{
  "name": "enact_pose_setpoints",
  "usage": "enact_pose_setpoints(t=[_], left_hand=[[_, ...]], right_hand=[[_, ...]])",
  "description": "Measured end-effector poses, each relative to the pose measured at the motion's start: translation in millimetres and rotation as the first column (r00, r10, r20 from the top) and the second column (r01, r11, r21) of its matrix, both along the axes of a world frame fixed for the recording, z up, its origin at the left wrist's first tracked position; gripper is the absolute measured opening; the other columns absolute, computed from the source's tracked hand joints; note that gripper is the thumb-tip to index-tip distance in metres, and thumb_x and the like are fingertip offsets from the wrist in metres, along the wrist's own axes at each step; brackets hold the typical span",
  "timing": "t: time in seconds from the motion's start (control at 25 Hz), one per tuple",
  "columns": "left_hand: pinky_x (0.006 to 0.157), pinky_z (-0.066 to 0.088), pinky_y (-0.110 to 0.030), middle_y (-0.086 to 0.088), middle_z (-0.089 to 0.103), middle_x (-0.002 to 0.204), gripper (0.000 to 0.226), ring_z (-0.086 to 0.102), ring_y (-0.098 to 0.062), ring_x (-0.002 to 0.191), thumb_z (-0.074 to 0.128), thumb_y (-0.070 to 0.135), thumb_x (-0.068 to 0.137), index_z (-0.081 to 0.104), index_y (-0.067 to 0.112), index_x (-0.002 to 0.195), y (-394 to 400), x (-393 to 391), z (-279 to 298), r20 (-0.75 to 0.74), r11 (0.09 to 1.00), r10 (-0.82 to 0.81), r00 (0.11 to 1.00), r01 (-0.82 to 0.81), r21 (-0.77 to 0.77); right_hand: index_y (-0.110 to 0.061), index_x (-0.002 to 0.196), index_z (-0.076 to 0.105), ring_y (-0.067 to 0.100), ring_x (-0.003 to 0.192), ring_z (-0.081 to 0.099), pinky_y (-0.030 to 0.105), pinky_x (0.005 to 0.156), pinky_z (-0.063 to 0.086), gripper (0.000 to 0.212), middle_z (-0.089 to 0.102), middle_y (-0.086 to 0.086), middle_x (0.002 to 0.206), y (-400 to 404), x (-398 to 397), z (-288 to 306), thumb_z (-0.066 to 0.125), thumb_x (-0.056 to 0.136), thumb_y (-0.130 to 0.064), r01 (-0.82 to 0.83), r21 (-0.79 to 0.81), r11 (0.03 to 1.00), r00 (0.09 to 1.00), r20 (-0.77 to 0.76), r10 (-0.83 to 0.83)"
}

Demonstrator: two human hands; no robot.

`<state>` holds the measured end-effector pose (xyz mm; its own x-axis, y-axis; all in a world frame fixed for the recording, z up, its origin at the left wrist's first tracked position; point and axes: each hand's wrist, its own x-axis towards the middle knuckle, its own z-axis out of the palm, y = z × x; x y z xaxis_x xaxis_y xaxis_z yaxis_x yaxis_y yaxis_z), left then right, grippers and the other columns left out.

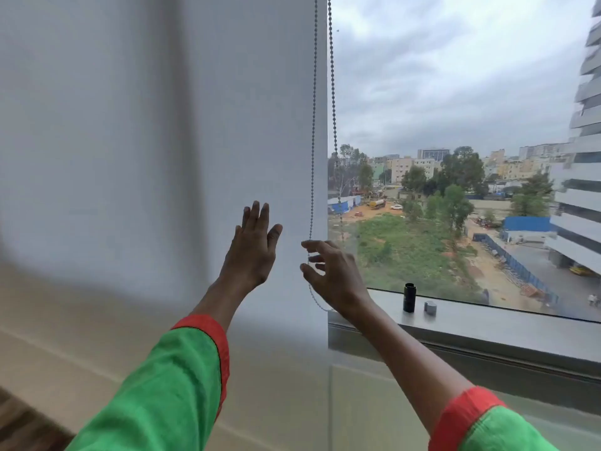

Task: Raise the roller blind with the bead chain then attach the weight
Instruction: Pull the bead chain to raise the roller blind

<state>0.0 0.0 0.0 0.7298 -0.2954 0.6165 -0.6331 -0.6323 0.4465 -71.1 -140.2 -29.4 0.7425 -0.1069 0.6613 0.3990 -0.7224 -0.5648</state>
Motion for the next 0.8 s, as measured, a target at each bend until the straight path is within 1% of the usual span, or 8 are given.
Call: enact_pose_setpoints(t=[0.12,0.24,0.32,0.4,0.52,0.68,0.76,0.8], left_hand=[[0.115,0.016,-0.039,-0.004,0.014,0.160,0.052,0.013,-0.020,0.147,0.028,0.035,0.100,0.016,0.021,0.149,0,12,0,0.012,0.997,-0.069,0.998,0.069,-0.044],[0.110,0.025,-0.035,-0.009,0.034,0.152,0.048,0.034,-0.025,0.138,0.030,0.033,0.100,0.025,0.020,0.146,-7,19,-2,-0.003,0.977,-0.188,0.982,0.187,-0.099],[0.109,0.025,-0.033,-0.009,0.039,0.149,0.046,0.036,-0.024,0.137,0.030,0.033,0.101,0.031,0.018,0.144,-11,24,-1,-0.036,0.959,-0.242,0.970,0.233,-0.162],[0.109,0.024,-0.030,-0.009,0.041,0.148,0.044,0.036,-0.023,0.137,0.031,0.032,0.101,0.036,0.017,0.142,-13,28,-4,-0.059,0.943,-0.287,0.956,0.272,-0.190],[0.113,0.028,-0.036,-0.011,0.047,0.144,0.042,0.042,-0.024,0.134,0.031,0.029,0.101,0.041,0.014,0.139,-16,33,-7,-0.090,0.926,-0.323,0.942,0.295,-0.236],[0.108,0.036,-0.039,-0.011,0.057,0.133,0.041,0.051,-0.026,0.124,0.031,0.029,0.100,0.048,0.012,0.133,-19,29,-13,-0.130,0.902,-0.342,0.931,0.286,-0.322],[0.101,0.042,-0.038,-0.009,0.063,0.121,0.038,0.058,-0.026,0.115,0.033,0.030,0.100,0.053,0.012,0.128,-19,22,-15,-0.170,0.880,-0.365,0.915,0.280,-0.383],[0.099,0.044,-0.038,-0.008,0.064,0.116,0.039,0.060,-0.025,0.111,0.033,0.031,0.100,0.054,0.012,0.126,-20,18,-14,-0.184,0.870,-0.377,0.908,0.278,-0.408]], right_hand=[[-0.012,0.127,0.052,0.025,0.106,0.060,0.042,0.093,0.050,0.044,0.058,0.014,0.124,6,12,-15,0.062,0.084,-0.010,0.136,0.026,0.990,0.991,-0.010,-0.135],[-0.014,0.124,0.053,0.019,0.099,0.059,0.033,0.087,0.048,0.043,0.058,0.012,0.120,7,25,-22,0.065,0.083,-0.010,0.229,0.088,0.969,0.973,0.010,-0.231],[-0.013,0.119,0.055,0.016,0.093,0.056,0.029,0.084,0.046,0.038,0.058,0.013,0.114,4,30,-22,0.065,0.082,-0.010,0.278,0.107,0.955,0.959,0.017,-0.282],[-0.012,0.111,0.057,0.016,0.089,0.056,0.032,0.082,0.048,0.031,0.059,0.013,0.109,4,33,-28,0.067,0.081,-0.012,0.317,0.109,0.942,0.948,-0.031,-0.315],[-0.013,0.107,0.056,0.015,0.087,0.056,0.040,0.083,0.051,0.029,0.060,0.010,0.108,-2,33,-44,0.069,0.081,-0.018,0.339,0.091,0.936,0.935,-0.143,-0.324],[-0.015,0.115,0.052,0.022,0.093,0.061,0.037,0.084,0.048,0.041,0.058,0.006,0.109,-11,28,-62,0.070,0.080,-0.025,0.310,0.020,0.951,0.918,-0.266,-0.294],[-0.017,0.113,0.054,0.022,0.085,0.064,0.037,0.082,0.049,0.034,0.063,0.005,0.101,-13,26,-66,0.066,0.083,-0.029,0.269,0.024,0.963,0.928,-0.276,-0.252],[-0.019,0.109,0.056,0.019,0.076,0.065,0.038,0.079,0.050,0.025,0.066,0.003,0.094,-12,24,-69,0.061,0.087,-0.030,0.230,0.033,0.973,0.938,-0.273,-0.213]])
